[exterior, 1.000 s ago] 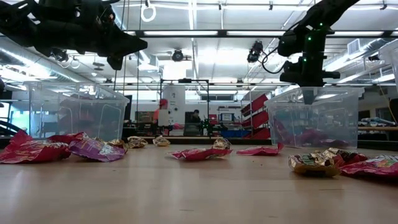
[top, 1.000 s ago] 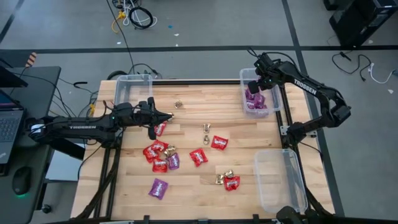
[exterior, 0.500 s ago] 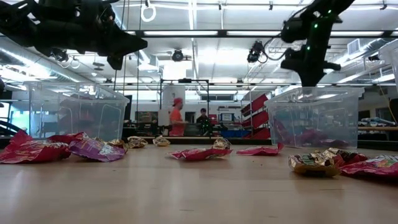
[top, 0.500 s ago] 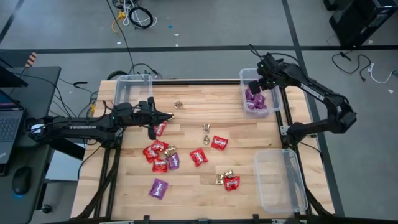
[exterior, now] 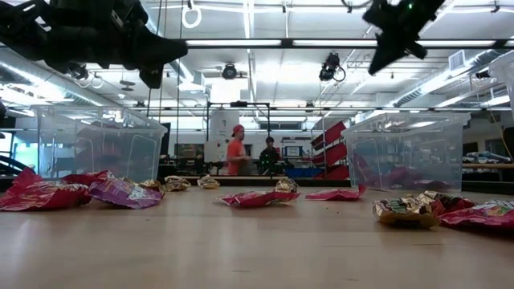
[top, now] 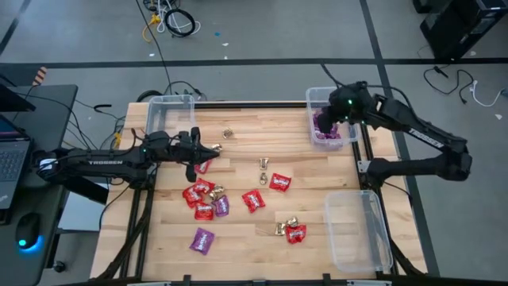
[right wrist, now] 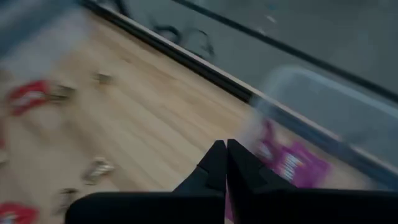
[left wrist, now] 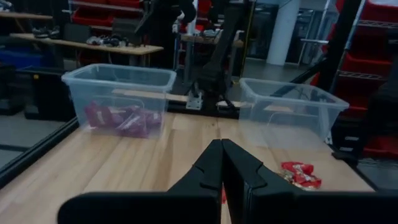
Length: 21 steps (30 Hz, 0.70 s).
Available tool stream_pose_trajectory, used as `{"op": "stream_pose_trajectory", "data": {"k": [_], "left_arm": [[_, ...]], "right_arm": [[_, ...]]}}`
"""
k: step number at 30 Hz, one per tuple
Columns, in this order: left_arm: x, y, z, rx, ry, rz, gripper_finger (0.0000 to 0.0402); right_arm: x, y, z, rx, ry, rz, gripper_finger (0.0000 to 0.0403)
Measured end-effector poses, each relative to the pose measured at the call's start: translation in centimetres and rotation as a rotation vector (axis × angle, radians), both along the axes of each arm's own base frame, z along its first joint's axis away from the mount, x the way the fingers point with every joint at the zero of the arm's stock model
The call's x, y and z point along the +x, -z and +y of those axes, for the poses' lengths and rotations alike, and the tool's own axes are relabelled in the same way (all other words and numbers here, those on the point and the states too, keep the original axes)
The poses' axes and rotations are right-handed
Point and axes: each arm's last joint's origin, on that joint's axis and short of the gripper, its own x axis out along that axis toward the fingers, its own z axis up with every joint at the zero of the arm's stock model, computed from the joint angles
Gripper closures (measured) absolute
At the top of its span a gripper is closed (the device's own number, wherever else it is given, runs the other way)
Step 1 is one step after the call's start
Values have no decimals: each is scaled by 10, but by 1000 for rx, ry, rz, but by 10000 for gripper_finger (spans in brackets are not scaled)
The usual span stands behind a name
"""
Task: Sort candy
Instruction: Put the purple candy into the top right transparent bin
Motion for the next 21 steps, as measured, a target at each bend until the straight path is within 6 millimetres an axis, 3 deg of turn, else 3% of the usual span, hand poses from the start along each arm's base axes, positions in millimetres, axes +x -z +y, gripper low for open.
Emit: {"op": "stream_pose_trajectory", "data": {"k": [10, 21], "left_arm": [[4, 0, -12, -11, 74, 80, 393], [7, -5, -34, 59, 190, 191, 393]], "right_arm": [[48, -8, 48, -70, -310, -155, 402], [88, -3, 101, -171, -454, -232, 403]]}}
